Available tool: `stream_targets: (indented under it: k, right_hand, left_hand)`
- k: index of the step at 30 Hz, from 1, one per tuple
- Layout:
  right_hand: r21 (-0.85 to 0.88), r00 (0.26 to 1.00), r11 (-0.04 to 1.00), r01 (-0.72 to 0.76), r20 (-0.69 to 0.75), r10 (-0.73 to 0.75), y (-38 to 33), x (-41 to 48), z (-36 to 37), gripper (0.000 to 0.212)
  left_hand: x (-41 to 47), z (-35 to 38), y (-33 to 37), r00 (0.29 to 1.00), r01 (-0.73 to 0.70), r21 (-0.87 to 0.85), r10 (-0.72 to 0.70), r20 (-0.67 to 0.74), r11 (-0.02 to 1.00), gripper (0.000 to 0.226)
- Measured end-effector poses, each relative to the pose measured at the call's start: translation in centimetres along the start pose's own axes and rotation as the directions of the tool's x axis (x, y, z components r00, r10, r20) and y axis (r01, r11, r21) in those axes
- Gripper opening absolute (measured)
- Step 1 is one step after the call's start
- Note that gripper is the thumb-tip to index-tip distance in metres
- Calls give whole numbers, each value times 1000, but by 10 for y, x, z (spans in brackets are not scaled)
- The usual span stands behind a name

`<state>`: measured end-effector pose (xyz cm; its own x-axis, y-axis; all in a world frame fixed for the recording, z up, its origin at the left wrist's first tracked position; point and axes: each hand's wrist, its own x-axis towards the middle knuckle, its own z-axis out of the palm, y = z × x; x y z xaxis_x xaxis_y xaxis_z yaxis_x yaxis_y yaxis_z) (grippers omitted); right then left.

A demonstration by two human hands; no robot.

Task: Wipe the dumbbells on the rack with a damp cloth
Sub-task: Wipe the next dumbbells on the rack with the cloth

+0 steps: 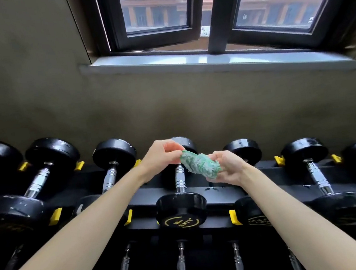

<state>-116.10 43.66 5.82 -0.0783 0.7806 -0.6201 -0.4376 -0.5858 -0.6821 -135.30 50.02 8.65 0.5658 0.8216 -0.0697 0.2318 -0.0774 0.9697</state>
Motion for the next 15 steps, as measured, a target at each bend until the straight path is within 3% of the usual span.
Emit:
stream_targets:
  k: [3,5,8,11,15]
  right_hand:
    - [121,999,993,0,-51,6,5,4,5,23]
    - [153,994,988,30,-104,-14,7,5,10,22]
    - [193,987,975,108,-134,-83,10,4,21,19]
    - [299,985,940,166,-104,-140,14,4,29,24]
    - [445,985,886,130,45,-166,16,0,23,39]
  left_hand:
    - [2,12,-6,983,-139,228,162,-83,964,15]
    - [1,18,-12,943,-276,389,326,-67,879,12]
    - [-3,28,-19,843,-444,568,538,3,693,16]
    - [-8,37,-24,739,-500,730,670,78,466,24]
    - [-17,39,-24,632,-599,774,716,296,208,33]
